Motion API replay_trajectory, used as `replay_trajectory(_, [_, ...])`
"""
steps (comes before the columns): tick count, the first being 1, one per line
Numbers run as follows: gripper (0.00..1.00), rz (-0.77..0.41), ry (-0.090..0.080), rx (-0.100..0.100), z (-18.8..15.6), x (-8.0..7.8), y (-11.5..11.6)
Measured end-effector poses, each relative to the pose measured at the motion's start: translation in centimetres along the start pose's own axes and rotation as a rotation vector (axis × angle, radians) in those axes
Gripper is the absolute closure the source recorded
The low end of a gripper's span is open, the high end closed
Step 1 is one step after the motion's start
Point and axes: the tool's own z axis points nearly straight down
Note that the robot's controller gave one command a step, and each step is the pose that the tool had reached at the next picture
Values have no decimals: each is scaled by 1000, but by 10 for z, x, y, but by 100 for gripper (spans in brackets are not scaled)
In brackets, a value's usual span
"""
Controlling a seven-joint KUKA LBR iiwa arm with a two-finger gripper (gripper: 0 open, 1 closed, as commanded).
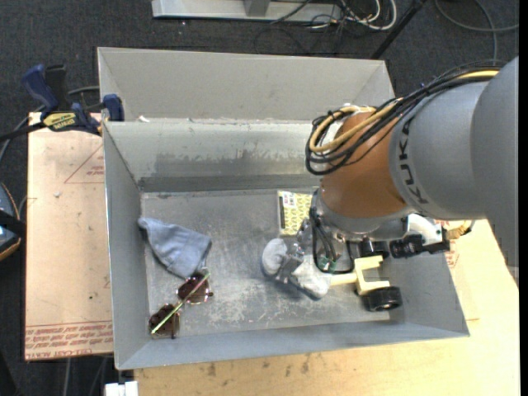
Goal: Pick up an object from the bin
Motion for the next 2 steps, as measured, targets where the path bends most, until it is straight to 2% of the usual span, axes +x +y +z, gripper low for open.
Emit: replay_trajectory(2, [100, -1, -9, -5, -37, -1, 1])
